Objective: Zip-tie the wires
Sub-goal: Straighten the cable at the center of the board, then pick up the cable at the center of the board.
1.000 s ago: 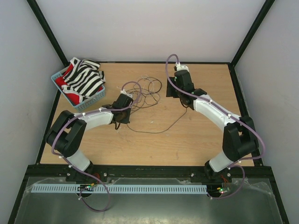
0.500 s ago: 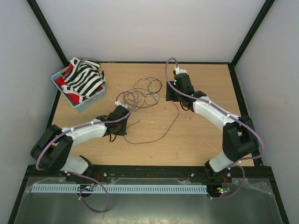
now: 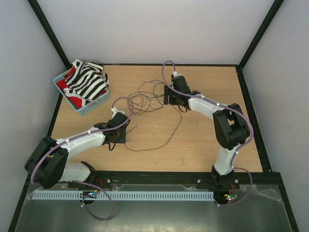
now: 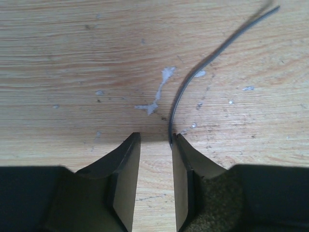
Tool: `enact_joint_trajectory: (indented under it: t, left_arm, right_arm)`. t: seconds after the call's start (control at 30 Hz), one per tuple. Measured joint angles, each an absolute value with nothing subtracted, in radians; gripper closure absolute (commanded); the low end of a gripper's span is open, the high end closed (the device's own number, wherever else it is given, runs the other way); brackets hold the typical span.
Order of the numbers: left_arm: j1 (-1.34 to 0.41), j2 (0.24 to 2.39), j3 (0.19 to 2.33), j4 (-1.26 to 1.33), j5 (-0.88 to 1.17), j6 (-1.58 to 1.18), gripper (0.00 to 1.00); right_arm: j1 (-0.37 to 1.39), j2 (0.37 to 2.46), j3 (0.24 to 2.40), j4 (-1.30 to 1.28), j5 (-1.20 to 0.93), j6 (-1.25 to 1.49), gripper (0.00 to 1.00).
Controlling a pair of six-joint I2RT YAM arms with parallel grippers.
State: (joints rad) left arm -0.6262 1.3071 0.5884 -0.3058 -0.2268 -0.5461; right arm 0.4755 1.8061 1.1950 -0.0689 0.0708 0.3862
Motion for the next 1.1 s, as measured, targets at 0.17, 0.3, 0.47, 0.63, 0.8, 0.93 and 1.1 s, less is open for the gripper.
enact_joint_trajectory:
  t: [0.17, 0.3, 0.47, 0.63, 0.8, 0.93, 1.1]
  left_arm:
    - [-0.574, 1.261, 0.588, -0.329, -0.228, -0.538, 0.44]
    - [-0.509, 1.163, 0.590, -0.337, -0.207, -0.522, 0.34]
    - [-0.420, 1.043, 0.619, -0.347, -0.170, -0.487, 0.31]
    - [-0.387, 0.981, 0.674, -0.350, -0.145, -0.440, 0.30]
    - [-0.380, 0.969, 0.694, -0.349, -0.123, -0.413, 0.30]
    - [-0.374, 0.969, 0.694, -0.351, -0.108, -0.406, 0.30]
    - [-0.357, 0.971, 0.697, -0.352, -0.089, -0.397, 0.32]
  right_arm:
    - [0.476, 1.929, 1.364, -0.059, 0.107, 0.380, 0.24]
    - [0.476, 2.023, 1.509, -0.058, 0.118, 0.366, 0.26]
    - [0.476, 2.094, 1.592, -0.064, 0.075, 0.358, 0.34]
    - [0.476, 2.172, 1.652, -0.074, 0.018, 0.358, 0.41]
    - [0.476, 2.244, 1.691, -0.089, -0.009, 0.358, 0.55]
    - [0.476, 2.276, 1.703, -0.107, -0.025, 0.358, 0.77]
    - [0.476, 2.278, 1.711, -0.118, -0.038, 0.353, 0.99]
